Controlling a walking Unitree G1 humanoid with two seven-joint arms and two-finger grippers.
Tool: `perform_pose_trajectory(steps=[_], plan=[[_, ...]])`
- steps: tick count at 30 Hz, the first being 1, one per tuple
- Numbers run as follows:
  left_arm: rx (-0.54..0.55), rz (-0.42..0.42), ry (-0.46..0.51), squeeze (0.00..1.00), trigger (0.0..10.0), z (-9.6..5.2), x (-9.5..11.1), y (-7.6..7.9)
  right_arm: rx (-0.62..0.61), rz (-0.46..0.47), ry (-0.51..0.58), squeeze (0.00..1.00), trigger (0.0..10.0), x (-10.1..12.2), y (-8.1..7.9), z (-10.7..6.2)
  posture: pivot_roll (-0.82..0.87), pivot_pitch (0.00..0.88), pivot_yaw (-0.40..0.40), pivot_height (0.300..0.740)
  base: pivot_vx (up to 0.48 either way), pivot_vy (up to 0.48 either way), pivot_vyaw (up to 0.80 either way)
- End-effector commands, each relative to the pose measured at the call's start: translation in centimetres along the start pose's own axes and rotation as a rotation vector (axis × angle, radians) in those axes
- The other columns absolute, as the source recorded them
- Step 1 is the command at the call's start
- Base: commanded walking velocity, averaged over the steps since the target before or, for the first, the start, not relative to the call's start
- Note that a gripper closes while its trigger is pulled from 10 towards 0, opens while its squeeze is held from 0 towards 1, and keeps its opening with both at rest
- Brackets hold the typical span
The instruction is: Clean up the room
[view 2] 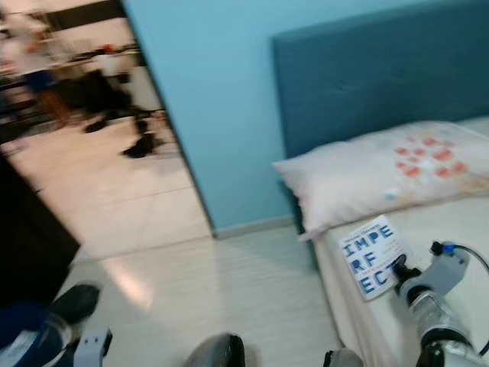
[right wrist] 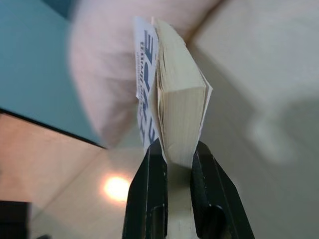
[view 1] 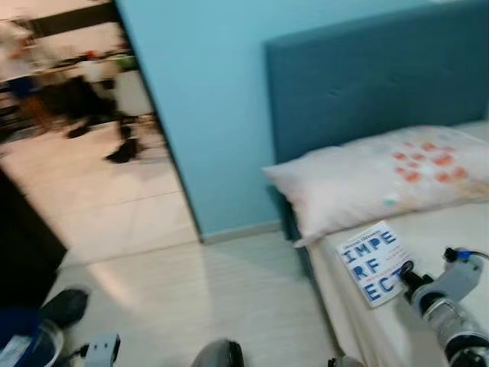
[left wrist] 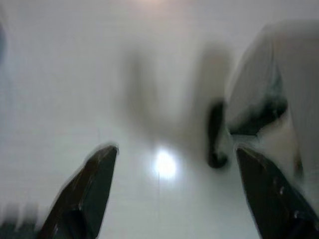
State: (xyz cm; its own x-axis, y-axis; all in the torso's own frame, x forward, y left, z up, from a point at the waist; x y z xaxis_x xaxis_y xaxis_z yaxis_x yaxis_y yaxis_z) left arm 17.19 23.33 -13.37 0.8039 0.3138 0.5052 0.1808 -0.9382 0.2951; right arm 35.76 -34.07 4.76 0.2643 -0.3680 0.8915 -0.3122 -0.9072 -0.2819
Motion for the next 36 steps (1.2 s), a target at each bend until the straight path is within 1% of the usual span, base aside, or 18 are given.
perform_pose_trajectory(steps=[1, 5, 7, 10, 17, 20, 21, 24, 27, 28, 29, 31, 32, 33, 35, 36], plan=[[-0.006, 0.032, 0.046, 0.0, 10.0, 0.0, 2.1, -0.1, -0.019, 0.008, -0.031, 0.0, 10.0, -1.2, 0.4, -0.2, 0.22, 0.115, 0.169, 0.61, 0.0, 0.0, 0.0], [-0.007, 0.033, 0.045, 0.0, 10.0, 0.0, 2.0, -0.2, -0.009, 0.013, -0.02, 0.0, 10.0, -0.9, -0.1, 0.0, 0.22, 0.115, 0.168, 0.61, 0.0, 0.0, 0.0], [-0.013, 0.027, 0.05, 0.0, 10.0, 0.0, 2.0, 0.0, 0.009, 0.022, -0.004, 0.0, 10.0, -0.4, -0.8, 0.3, 0.23, 0.116, 0.165, 0.61, 0.0, 0.0, 0.0], [-0.021, 0.024, 0.055, 0.0, 10.0, 0.1, 2.0, 0.3, 0.023, 0.024, 0.008, 0.0, 10.0, -0.1, -1.4, 0.4, 0.22, 0.118, 0.164, 0.61, 0.0, 0.0, 0.0], [-0.035, 0.022, 0.053, 0.0, 10.0, 0.2, 1.6, 0.7, 0.023, 0.044, 0.036, 0.0, 10.0, 0.6, -1.4, 0.5, 0.22, 0.129, 0.161, 0.61, 0.0, 0.0, 0.0], [-0.037, 0.022, 0.052, 0.0, 10.0, 0.1, 1.5, 0.7, 0.032, 0.052, 0.051, 0.0, 10.0, 0.9, -1.6, 0.6, 0.21, 0.138, 0.158, 0.61, 0.0, 0.0, 0.0], [-0.041, 0.017, 0.056, 0.0, 10.0, 0.1, 1.4, 0.7, 0.043, 0.073, 0.082, 0.0, 10.0, 1.6, -1.9, 0.6, 0.21, 0.146, 0.155, 0.61, 0.0, 0.0, 0.0], [-0.042, 0.016, 0.057, 0.0, 10.0, 0.1, 1.4, 0.8, 0.047, 0.081, 0.092, 0.0, 10.0, 1.9, -2.0, 0.7, 0.21, 0.146, 0.155, 0.61, 0.0, 0.0, 0.0], [-0.042, 0.016, 0.057, 0.0, 10.0, 0.1, 1.4, 0.8, 0.047, 0.081, 0.093, 0.0, 10.0, 1.9, -2.0, 0.7, 0.21, 0.146, 0.155, 0.61, 0.0, 0.0, 0.0], [-0.05, 0.016, 0.059, 0.0, 10.0, 0.0, 1.3, 0.9, 0.045, 0.089, 0.113, 0.0, 10.0, 2.6, -1.9, 0.7, 0.22, 0.174, 0.158, 0.61, 0.0, 0.0, 0.0], [-0.05, 0.016, 0.059, 0.0, 10.0, 0.0, 1.3, 0.9, 0.045, 0.089, 0.113, 0.0, 10.0, 2.6, -1.9, 0.7, 0.22, 0.174, 0.158, 0.61, 0.0, 0.0, 0.0], [-0.065, 0.014, 0.066, 0.0, 10.0, -0.1, 1.1, 1.0, 0.024, 0.11, 0.158, 0.0, 10.0, 4.3, -0.9, 0.5, 0.23, 0.198, 0.163, 0.61, 0.0, 0.0, 0.0], [-0.065, 0.014, 0.066, 0.0, 10.0, -0.1, 1.1, 1.0, 0.024, 0.11, 0.158, 0.0, 10.0, 4.3, -0.9, 0.5, 0.23, 0.198, 0.163, 0.61, 0.0, 0.0, 0.0], [-0.069, 0.014, 0.068, 0.0, 10.0, -0.2, 1.0, 1.0, 0.015, 0.118, 0.173, 0.0, 10.0, 4.9, -0.6, 0.4, 0.23, 0.201, 0.164, 0.61, 0.0, 0.0, 0.0], [-0.069, 0.014, 0.068, 0.0, 10.0, -0.2, 1.0, 1.0, 0.015, 0.118, 0.173, 0.0, 10.0, 4.9, -0.6, 0.4, 0.23, 0.201, 0.164, 0.61, 0.0, 0.0, 0.0], [-0.073, 0.015, 0.072, 0.0, 10.0, -0.4, 1.0, 0.8, -0.006, 0.124, 0.185, 0.0, 10.0, 5.5, 0.2, 0.2, 0.24, 0.221, 0.17, 0.61, 0.0, 0.0, 0.0]])
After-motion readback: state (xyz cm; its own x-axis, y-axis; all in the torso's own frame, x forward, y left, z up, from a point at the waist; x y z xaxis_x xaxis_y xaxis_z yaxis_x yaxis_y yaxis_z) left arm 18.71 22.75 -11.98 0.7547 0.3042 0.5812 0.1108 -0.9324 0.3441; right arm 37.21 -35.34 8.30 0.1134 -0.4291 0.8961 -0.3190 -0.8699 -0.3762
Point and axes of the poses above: a point about 5 cm out from each wrist's last joint towards the gripper, its own z axis pointing out of the wrist towards the gripper, its own x axis along the axis of the wrist's last joint, y = z × x, the point moved 6 cm from there along z, pointing out of the wrist towards the gripper, and after that the axes turned 9 degrees about -z, right-handed, at the moved point
